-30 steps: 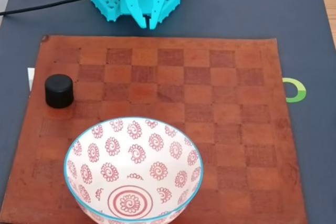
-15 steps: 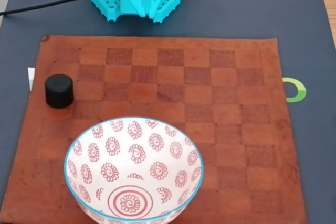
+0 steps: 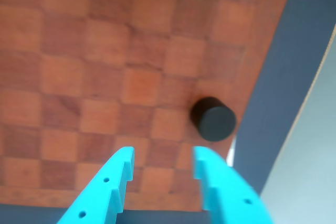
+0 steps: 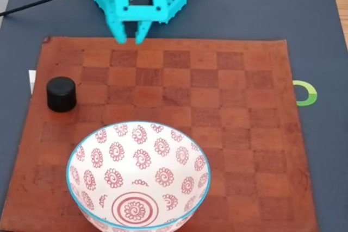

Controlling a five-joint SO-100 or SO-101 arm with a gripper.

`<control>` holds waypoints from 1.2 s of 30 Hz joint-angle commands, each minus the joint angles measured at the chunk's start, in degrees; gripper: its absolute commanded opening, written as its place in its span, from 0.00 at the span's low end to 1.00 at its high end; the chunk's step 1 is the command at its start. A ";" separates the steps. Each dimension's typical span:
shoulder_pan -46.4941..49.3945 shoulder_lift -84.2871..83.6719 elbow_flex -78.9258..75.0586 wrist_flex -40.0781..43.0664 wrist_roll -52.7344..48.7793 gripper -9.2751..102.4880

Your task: Grasp a black cylinder and put it in a bowl.

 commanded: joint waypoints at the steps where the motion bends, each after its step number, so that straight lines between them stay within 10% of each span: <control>1: 3.60 -2.11 -2.72 0.00 -3.25 0.25; 10: 8.61 -9.67 -2.81 -0.88 -9.67 0.39; 36: 9.58 -26.81 -2.46 -10.72 -8.79 0.39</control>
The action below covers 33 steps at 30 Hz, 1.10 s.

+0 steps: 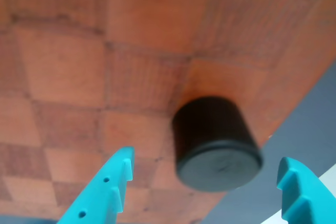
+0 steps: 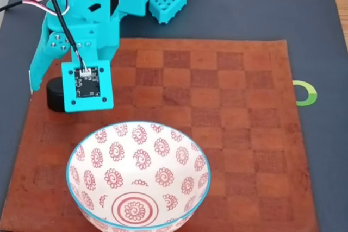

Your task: Grasp a black cylinder and put it in a bowl.

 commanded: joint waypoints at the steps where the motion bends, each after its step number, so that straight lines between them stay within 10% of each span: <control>1: 0.18 -0.44 -2.20 -1.41 0.35 0.39; 33: 2.81 -2.99 -2.37 -3.78 0.18 0.28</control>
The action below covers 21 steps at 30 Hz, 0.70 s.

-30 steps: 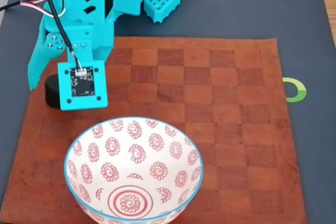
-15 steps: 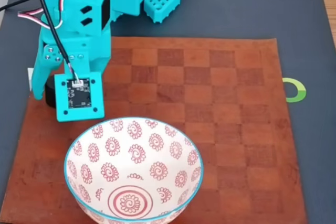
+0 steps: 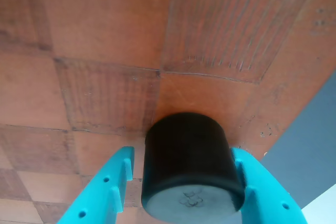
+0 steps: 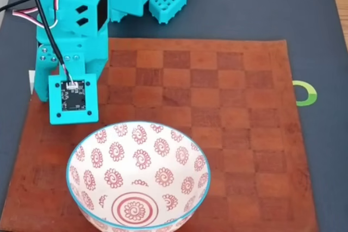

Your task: Grasp a black cylinder and put it in a bowl.

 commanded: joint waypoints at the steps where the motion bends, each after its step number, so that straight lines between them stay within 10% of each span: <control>1: 0.44 0.97 -2.37 -0.26 0.18 0.28; 21: 0.88 1.05 -2.46 -0.26 0.26 0.21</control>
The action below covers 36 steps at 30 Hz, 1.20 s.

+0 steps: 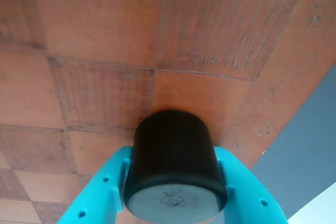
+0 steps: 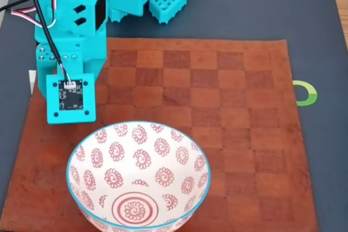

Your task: Grasp a black cylinder and put it in a bowl.

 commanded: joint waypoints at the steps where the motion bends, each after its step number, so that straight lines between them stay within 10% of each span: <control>1: 0.35 1.05 -2.46 -0.26 0.26 0.21; 36: -10.63 0.00 -44.21 27.69 0.18 0.21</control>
